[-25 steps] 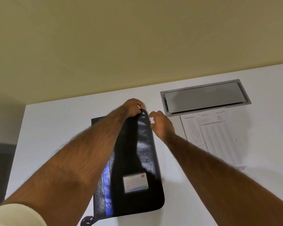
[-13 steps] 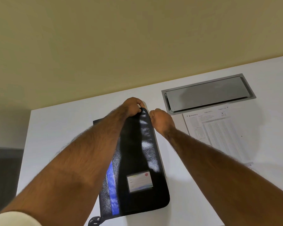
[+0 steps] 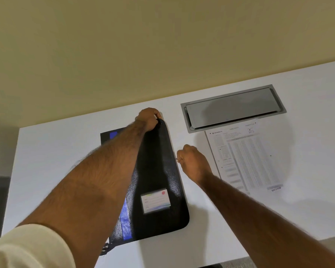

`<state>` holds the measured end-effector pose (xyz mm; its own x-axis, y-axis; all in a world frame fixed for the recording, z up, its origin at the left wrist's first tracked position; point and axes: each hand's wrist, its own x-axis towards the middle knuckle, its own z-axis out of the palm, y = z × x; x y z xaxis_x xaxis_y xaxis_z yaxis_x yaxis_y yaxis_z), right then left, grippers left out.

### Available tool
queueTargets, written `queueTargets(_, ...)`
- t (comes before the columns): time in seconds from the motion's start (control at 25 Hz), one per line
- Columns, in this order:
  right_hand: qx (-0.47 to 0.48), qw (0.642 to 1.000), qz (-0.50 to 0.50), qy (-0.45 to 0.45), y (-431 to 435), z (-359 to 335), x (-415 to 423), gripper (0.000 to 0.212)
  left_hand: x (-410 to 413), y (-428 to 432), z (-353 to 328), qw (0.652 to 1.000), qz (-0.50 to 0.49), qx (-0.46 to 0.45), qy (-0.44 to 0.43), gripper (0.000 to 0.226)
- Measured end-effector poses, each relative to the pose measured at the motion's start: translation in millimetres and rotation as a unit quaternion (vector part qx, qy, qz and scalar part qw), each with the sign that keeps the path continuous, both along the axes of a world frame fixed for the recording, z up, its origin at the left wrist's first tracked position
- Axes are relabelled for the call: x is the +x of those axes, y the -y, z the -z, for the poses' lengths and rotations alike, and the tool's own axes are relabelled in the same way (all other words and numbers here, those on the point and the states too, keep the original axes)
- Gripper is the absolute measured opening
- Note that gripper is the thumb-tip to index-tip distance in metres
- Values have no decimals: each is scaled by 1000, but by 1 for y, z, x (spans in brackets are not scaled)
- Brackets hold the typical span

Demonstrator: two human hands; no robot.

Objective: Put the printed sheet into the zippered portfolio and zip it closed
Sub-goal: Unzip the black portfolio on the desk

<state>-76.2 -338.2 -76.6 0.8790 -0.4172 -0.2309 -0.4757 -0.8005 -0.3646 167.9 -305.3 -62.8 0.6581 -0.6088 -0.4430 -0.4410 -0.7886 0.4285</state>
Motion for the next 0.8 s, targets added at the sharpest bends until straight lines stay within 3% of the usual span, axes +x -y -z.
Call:
queueTargets(0.12,6,1000,4,4,-12,2,-13,14,-7,1,-1,998,31,41,48,28)
queueTargets(0.24,7,1000,21,18,-18,0,-17,14,-44,-7,-14,955,214,60,198,48)
queueTargets(0.36,-2,999,24,26,-17,-5,-16,15,-113,-41,-16,909,374,21,186,47)
queueTargets(0.52,-20,1000,2,23,-16,-9,-16,21,-145,-76,-12,953,279,31,110,54)
queueTargets(0.68,-19,1000,-8,20,-17,-10,-22,22,-135,-61,-7,968,242,41,48,35)
queueTargets(0.8,-23,999,-24,3,-21,-10,-34,21,-131,-58,5,986,150,62,-34,56)
